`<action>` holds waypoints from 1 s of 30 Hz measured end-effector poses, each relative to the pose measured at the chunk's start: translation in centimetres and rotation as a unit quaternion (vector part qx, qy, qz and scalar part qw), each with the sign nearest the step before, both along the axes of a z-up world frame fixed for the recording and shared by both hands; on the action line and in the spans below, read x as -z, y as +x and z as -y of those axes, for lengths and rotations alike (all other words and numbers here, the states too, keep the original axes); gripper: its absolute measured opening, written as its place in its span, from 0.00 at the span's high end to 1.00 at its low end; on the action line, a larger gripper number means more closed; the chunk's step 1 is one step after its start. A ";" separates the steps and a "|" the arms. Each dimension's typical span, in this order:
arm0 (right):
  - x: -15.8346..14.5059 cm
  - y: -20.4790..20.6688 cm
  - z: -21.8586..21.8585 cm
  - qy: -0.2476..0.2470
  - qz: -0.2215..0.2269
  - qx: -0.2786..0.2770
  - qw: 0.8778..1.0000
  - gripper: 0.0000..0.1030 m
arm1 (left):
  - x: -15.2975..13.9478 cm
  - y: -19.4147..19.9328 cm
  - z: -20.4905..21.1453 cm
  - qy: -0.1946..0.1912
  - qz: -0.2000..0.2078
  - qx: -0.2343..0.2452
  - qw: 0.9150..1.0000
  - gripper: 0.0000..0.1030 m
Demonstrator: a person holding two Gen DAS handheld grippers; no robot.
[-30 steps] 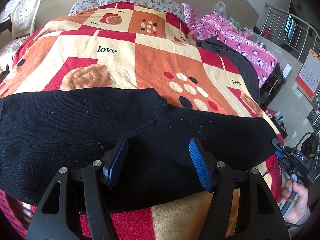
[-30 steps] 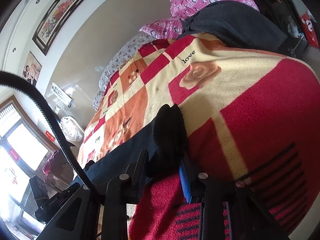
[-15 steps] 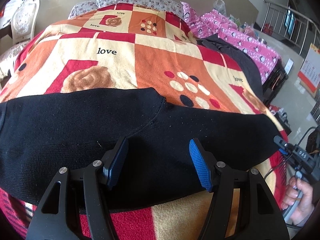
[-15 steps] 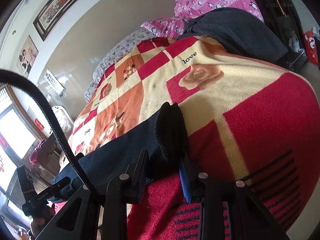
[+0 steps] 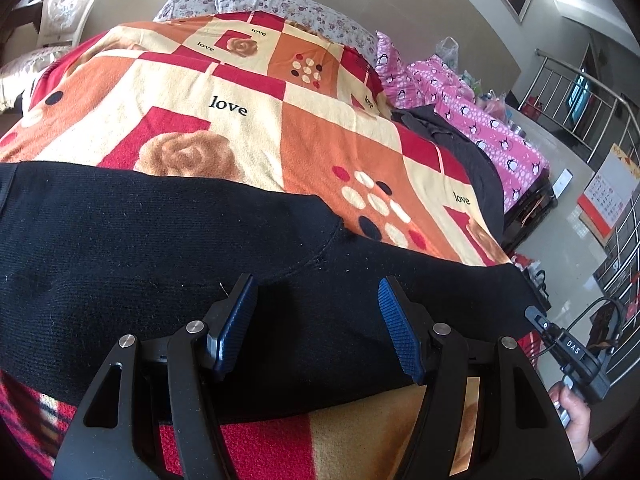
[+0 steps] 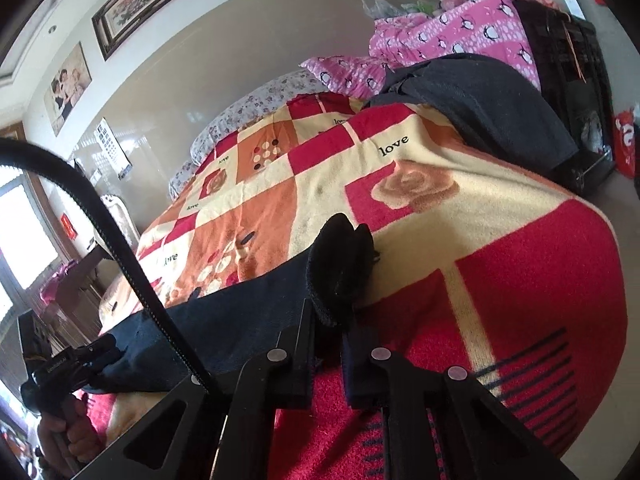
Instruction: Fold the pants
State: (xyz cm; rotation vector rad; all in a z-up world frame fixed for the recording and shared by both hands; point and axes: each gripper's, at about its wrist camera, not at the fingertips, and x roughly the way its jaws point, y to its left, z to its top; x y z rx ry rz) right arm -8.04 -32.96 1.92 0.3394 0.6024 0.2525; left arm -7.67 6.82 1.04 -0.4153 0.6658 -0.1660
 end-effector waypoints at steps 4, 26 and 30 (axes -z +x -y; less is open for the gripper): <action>-0.8 -0.2 -1.8 -0.068 0.013 0.006 0.998 0.91 | -0.3 -0.3 -0.1 -0.005 0.008 0.007 1.000 0.38; -0.4 -2.6 -13.2 -0.310 0.147 -0.121 0.931 0.91 | -4.2 11.1 17.9 -0.038 -0.112 0.342 0.932 0.38; -0.1 -3.0 -13.9 -0.322 0.158 -0.132 0.924 0.91 | -5.2 11.7 18.1 -0.031 -0.088 0.320 0.943 0.38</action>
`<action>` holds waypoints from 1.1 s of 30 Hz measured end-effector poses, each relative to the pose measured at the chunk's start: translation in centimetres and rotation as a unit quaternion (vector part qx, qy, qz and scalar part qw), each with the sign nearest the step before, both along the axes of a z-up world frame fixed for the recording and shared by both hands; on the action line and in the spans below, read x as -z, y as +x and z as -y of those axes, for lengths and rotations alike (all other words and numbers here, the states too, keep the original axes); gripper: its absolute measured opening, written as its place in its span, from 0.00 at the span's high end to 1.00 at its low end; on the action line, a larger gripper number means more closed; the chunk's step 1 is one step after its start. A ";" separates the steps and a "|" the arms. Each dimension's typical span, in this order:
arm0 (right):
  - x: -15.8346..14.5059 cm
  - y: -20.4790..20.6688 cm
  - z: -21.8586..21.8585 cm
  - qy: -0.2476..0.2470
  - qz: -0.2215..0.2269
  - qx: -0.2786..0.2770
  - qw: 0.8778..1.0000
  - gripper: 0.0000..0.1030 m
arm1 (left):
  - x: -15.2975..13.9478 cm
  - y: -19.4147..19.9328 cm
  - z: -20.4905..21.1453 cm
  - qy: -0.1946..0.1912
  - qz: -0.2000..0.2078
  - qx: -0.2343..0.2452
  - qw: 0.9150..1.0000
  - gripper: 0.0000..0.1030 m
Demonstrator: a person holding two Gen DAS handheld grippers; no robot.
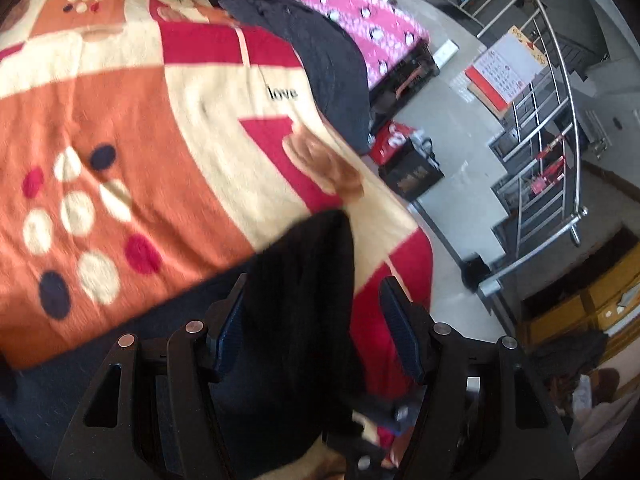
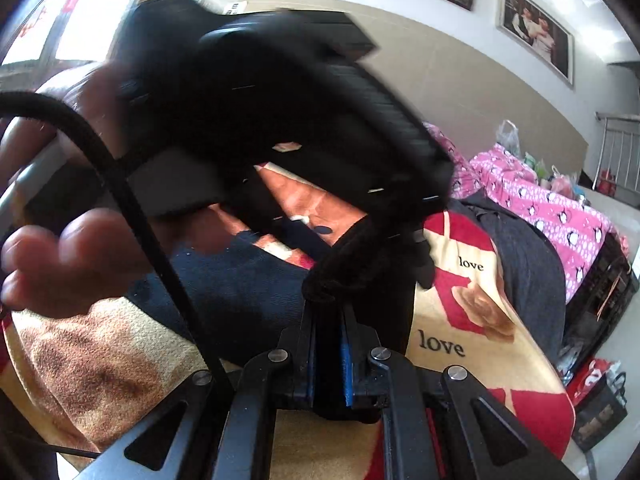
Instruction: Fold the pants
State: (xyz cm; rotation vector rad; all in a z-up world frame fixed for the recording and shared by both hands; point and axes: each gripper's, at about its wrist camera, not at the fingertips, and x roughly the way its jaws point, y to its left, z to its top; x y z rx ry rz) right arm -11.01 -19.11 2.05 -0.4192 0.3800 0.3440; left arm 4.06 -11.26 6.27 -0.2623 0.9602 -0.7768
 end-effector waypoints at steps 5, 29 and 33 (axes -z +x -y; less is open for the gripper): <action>0.1 -0.3 -0.5 -0.009 0.003 -0.006 1.000 0.91 | 0.2 0.1 -0.4 0.012 -0.009 -0.023 1.000 0.81; -2.2 -1.9 -13.3 -0.027 -0.029 -0.154 0.987 0.91 | 2.1 -3.7 -19.2 -0.020 -0.006 -0.205 0.978 0.90; -1.6 -1.9 -16.0 -0.044 -0.045 -0.175 0.983 0.91 | 3.5 -4.0 -21.4 -0.020 -0.015 -0.227 0.974 0.90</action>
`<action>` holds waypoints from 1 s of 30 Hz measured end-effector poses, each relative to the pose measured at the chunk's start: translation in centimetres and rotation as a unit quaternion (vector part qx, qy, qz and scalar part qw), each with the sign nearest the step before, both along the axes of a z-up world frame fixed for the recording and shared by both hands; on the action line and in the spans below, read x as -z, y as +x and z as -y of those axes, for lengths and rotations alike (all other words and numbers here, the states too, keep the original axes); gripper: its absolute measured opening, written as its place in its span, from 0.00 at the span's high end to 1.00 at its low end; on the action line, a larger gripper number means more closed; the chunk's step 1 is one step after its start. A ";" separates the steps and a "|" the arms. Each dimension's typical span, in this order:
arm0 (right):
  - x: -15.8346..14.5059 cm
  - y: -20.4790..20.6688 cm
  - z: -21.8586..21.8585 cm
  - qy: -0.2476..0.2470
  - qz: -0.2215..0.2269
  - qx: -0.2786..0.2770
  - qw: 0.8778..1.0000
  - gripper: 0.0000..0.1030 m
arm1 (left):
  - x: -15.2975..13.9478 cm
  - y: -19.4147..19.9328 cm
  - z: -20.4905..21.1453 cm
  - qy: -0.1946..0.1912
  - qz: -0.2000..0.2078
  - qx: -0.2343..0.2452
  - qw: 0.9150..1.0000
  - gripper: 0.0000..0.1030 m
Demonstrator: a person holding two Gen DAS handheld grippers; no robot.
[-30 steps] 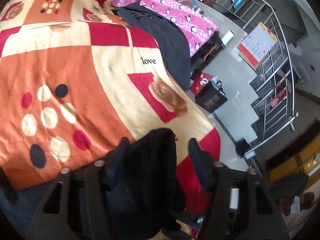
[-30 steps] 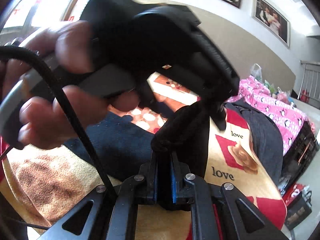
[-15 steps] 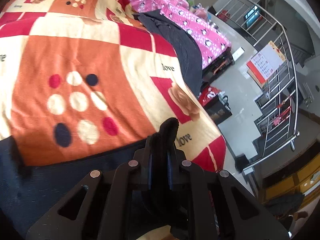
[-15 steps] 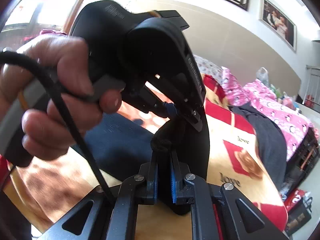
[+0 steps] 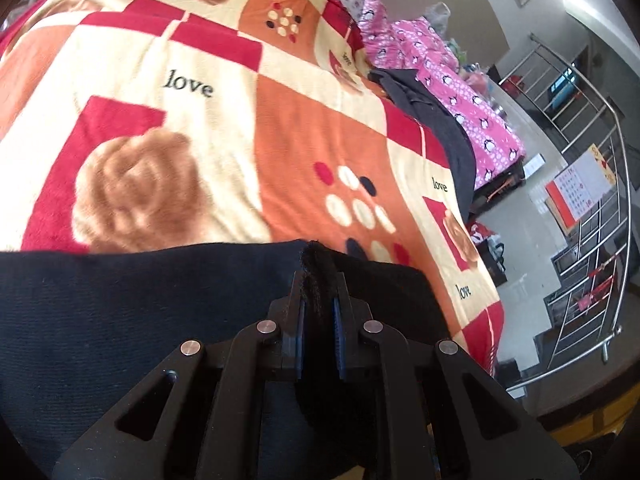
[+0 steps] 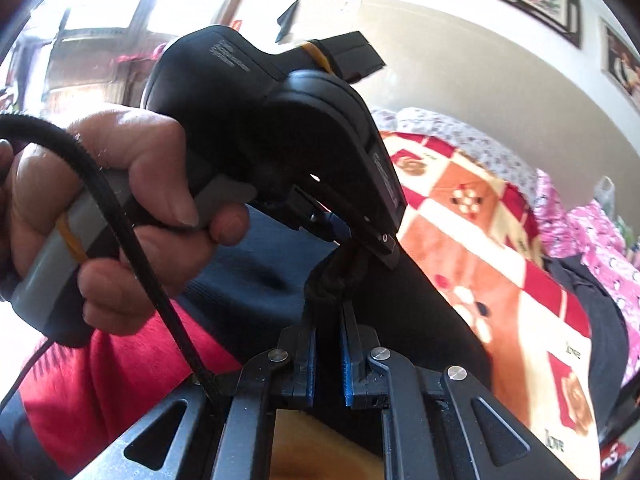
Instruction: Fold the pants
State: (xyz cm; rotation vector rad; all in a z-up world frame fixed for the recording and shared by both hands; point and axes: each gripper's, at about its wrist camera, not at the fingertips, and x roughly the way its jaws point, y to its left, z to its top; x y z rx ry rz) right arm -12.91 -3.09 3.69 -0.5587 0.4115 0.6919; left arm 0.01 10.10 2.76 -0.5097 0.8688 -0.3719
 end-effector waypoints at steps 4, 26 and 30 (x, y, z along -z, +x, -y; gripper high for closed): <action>0.8 0.1 -1.1 -0.008 -0.015 -0.006 1.000 0.91 | 0.7 -0.1 -0.8 0.005 0.001 -0.010 1.000 0.90; -4.2 3.3 15.7 0.155 -0.104 -0.032 0.982 0.42 | -3.5 -6.1 2.4 0.069 0.115 -0.045 0.990 0.76; -4.7 8.1 20.4 0.148 -0.114 -0.030 0.982 0.31 | -1.2 -6.9 6.2 0.117 0.092 0.016 0.989 0.76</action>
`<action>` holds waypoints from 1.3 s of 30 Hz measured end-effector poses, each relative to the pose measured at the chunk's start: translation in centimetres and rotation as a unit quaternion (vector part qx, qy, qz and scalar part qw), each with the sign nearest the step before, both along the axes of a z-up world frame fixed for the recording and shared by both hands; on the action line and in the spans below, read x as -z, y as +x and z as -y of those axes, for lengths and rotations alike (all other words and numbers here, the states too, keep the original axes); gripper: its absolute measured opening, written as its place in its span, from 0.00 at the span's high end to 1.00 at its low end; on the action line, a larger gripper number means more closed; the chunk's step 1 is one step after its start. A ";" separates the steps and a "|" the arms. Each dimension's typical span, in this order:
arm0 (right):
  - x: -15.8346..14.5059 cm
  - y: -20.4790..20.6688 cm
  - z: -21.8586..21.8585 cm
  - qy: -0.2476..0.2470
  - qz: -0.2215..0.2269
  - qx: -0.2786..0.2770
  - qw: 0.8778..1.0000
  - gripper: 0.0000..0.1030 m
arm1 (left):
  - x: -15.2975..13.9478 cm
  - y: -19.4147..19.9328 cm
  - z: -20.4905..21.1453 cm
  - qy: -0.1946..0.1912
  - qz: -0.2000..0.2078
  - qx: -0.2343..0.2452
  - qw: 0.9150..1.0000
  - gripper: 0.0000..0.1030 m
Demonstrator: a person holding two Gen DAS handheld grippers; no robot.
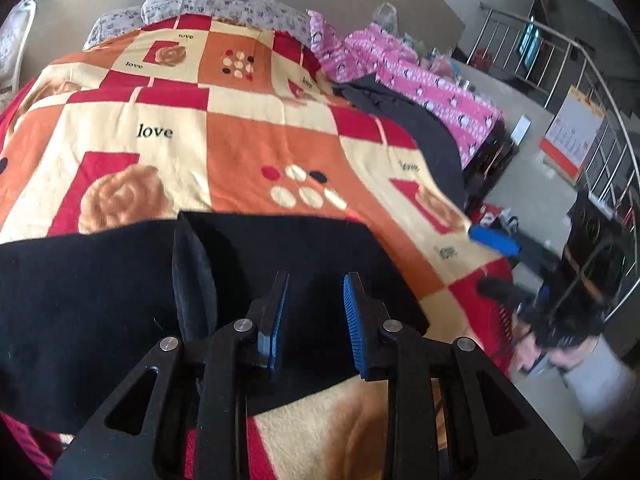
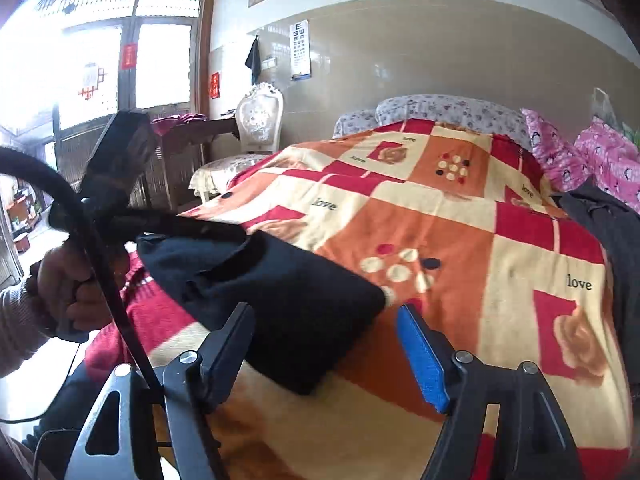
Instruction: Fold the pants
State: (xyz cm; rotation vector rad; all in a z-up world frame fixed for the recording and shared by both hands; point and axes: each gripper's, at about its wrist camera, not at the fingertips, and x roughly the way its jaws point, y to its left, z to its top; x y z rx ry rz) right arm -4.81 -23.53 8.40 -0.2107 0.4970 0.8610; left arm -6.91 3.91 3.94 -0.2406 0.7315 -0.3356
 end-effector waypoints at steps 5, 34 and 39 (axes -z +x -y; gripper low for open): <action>0.9 4.8 0.6 -0.059 -0.013 -0.099 0.993 0.31 | 2.6 -0.4 -1.8 0.014 -0.018 -0.050 0.998 0.76; 3.3 6.1 -8.9 -0.195 -0.044 -0.277 0.940 0.32 | 3.1 -2.3 -2.5 -0.023 -0.003 -0.065 0.998 0.76; 1.9 6.9 -13.0 -0.161 -0.029 -0.193 0.967 0.32 | 3.1 -2.9 -2.4 -0.022 -0.001 -0.074 0.997 0.76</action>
